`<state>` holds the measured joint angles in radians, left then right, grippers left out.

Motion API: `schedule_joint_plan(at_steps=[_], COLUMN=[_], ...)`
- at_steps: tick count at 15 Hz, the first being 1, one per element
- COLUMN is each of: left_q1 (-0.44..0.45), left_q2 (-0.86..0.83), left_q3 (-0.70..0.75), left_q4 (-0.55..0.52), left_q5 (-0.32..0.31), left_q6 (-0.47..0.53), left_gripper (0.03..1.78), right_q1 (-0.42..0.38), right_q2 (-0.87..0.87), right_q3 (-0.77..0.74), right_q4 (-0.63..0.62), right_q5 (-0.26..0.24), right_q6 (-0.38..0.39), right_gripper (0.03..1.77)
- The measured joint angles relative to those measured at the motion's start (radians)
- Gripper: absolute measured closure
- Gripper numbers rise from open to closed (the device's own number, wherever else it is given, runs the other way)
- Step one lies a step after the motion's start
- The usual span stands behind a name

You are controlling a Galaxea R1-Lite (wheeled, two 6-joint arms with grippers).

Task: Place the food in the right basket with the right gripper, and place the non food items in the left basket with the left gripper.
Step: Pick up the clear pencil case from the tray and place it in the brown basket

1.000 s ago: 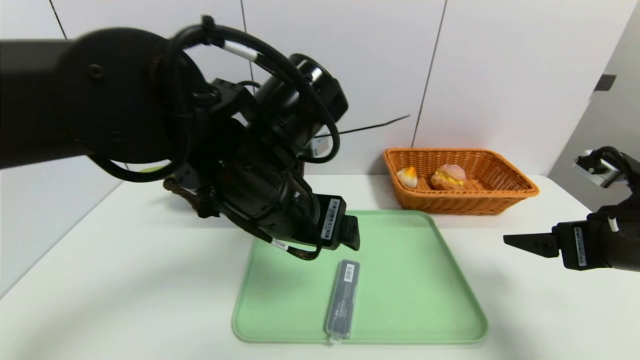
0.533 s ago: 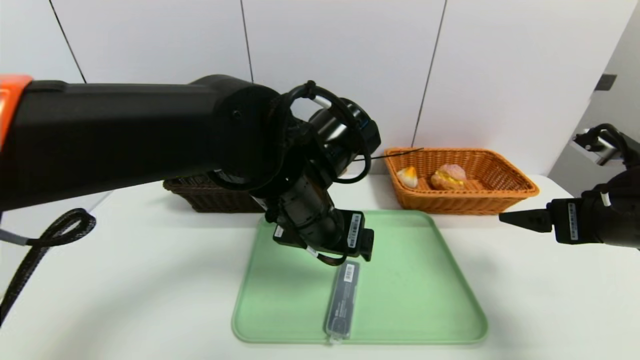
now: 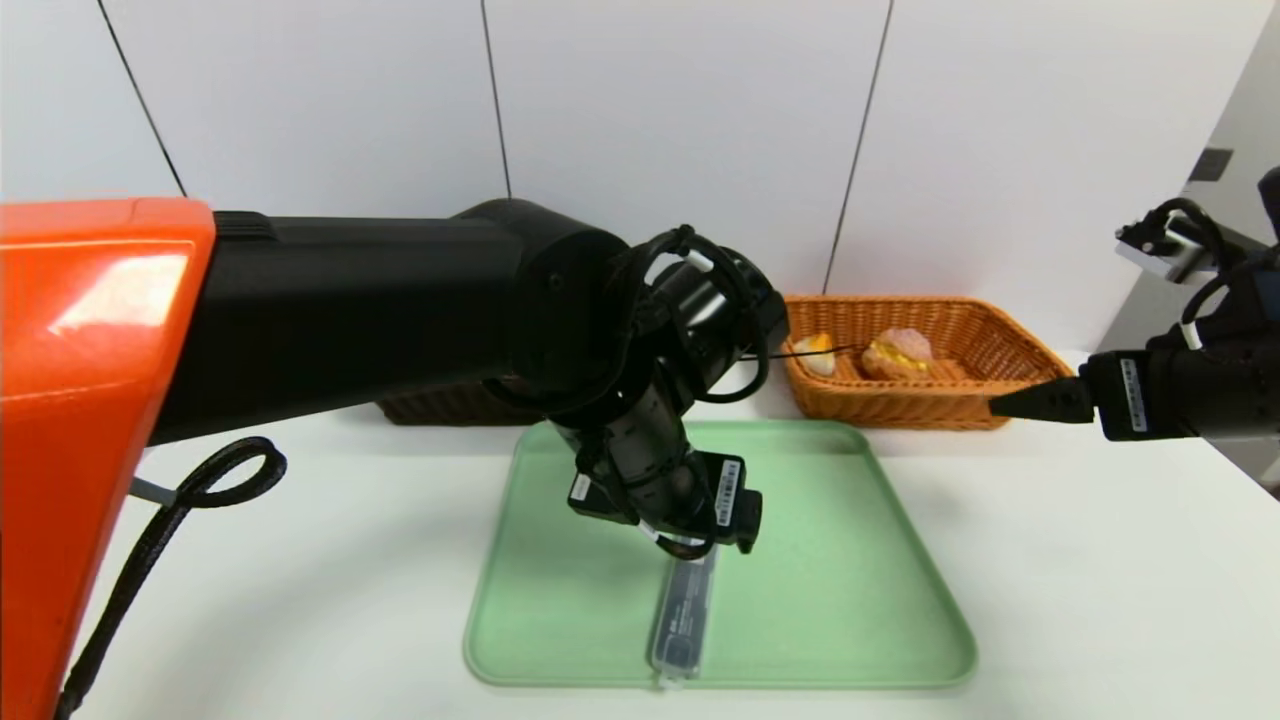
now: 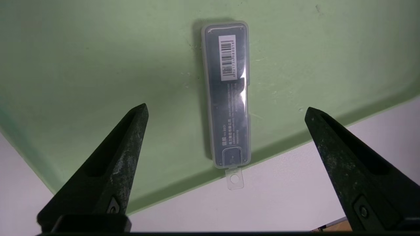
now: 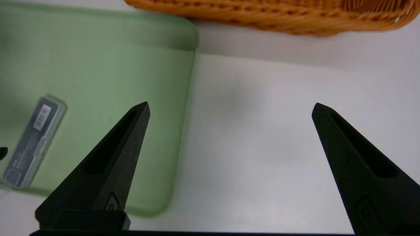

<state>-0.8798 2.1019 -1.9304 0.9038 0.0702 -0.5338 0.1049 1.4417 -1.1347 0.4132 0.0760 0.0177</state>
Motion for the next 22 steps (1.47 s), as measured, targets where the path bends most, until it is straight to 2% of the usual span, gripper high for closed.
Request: schedule_joint_plan(at_steps=[2, 10, 22], left_q1=[-0.01, -0.03, -0.028], left_q2=[0.014, 0.072, 0.114], left_q3=[0.0, -0.017, -0.017], left_q4=[0.008, 0.008, 0.011], left_q5=[0.025, 0.032, 0.031], left_q6=[0.002, -0.006, 0.054], left_gripper=[0.12, 0.12, 0.12], right_q1=[0.0, -0.013, -0.015], right_q2=[0.024, 0.053, 0.066], right_q3=[-0.031, -0.041, -0.033], right_q4=[0.068, 0.07, 0.067], right_q5=[0.001, 0.004, -0.001], right_q6=[0.002, 0.005, 0.007], right_gripper=[0.09, 0.09, 0.09])
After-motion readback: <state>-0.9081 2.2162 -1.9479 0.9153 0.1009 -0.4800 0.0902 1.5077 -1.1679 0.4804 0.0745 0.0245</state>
